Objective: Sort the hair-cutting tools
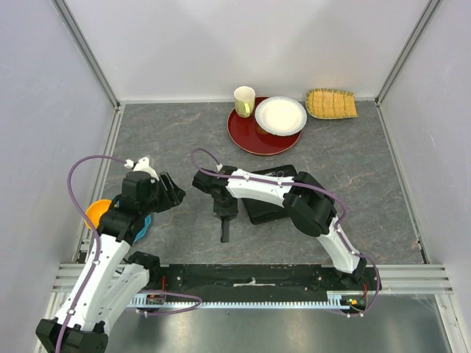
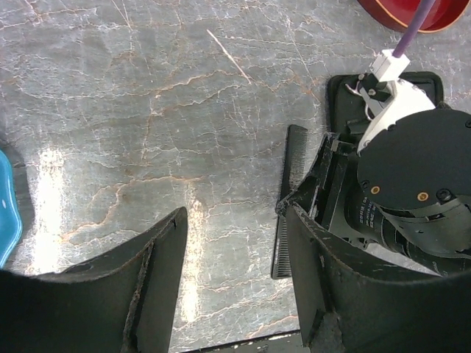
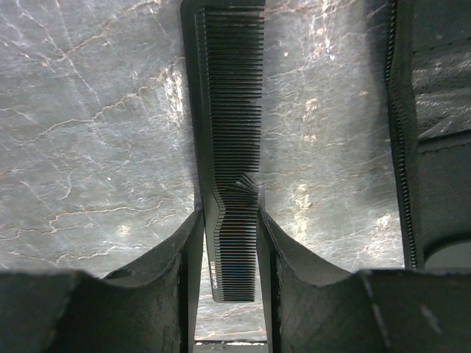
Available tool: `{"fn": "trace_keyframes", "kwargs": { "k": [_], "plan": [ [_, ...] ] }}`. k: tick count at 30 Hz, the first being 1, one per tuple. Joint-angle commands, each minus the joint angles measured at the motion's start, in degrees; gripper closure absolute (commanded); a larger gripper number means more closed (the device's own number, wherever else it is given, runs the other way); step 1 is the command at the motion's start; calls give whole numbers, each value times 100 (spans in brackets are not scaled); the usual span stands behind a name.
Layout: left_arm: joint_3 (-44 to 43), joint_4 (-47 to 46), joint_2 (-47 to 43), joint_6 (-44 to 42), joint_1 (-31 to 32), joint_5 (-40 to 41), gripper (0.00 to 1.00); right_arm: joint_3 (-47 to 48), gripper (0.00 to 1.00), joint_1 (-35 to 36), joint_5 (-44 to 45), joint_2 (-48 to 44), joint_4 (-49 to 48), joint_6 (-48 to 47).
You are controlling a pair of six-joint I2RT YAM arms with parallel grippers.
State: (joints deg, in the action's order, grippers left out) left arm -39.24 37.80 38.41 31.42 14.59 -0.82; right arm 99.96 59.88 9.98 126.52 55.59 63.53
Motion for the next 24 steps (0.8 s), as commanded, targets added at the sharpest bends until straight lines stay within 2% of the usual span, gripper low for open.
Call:
{"fn": "trace_keyframes", "kwargs": {
  "k": [1, 12, 19, 24],
  "plan": [
    [4, -177, 70, 5, -9, -182, 37, 14, 59, -20, 479, -303, 233, -288],
    [66, -194, 193, 189, -9, -568, 37, 427, 59, -20, 672, -532, 364, -631],
    [558, -782, 105, 522, -17, -1735, 37, 577, 59, -55, 786, -812, 373, -736],
    [1067, -1781, -9, 734, -9, -2606, 34, 568, 59, -195, 839, -1076, 356, -815]
  ]
}}
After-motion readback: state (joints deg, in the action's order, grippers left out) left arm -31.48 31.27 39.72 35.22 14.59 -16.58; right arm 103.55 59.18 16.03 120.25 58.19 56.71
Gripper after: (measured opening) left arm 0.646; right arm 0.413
